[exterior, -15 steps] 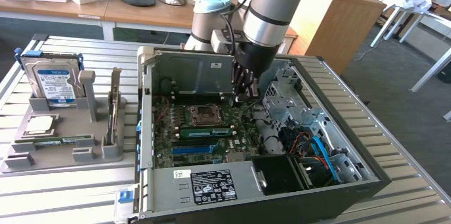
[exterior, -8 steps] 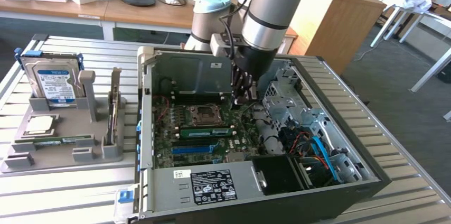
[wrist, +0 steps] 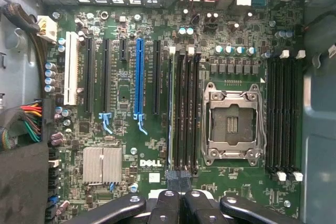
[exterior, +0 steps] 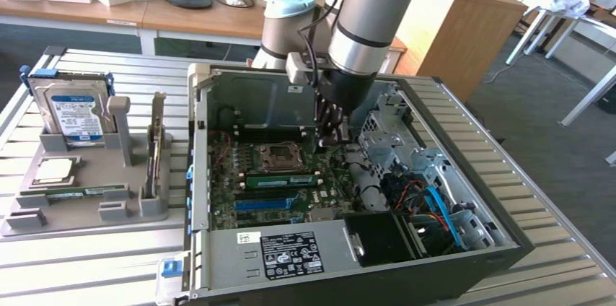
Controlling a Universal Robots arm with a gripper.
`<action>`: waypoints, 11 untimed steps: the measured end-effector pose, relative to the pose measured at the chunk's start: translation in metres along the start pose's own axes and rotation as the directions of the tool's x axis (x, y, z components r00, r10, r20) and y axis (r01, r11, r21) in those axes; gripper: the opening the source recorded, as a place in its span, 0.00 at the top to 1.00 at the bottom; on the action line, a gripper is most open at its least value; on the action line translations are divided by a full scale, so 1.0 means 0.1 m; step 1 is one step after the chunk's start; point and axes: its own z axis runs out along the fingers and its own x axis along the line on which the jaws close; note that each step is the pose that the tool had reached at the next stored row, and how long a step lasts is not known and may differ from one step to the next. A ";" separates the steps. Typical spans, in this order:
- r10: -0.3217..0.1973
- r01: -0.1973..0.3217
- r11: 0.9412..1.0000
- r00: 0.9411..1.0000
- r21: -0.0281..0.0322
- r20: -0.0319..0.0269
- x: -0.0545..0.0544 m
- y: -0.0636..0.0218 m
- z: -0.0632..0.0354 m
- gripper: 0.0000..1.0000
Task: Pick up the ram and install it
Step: 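Press down the ram until it locks into place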
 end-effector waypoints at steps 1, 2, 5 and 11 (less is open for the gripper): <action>0.000 0.000 1.000 1.000 0.000 0.000 0.00 0.000 0.012 0.90; 0.000 0.000 1.000 1.000 0.000 0.000 0.00 -0.001 0.023 0.90; 0.000 0.000 1.000 1.000 0.000 0.000 0.00 -0.001 0.054 0.90; 0.000 0.000 1.000 1.000 0.000 0.000 0.00 -0.003 0.113 0.90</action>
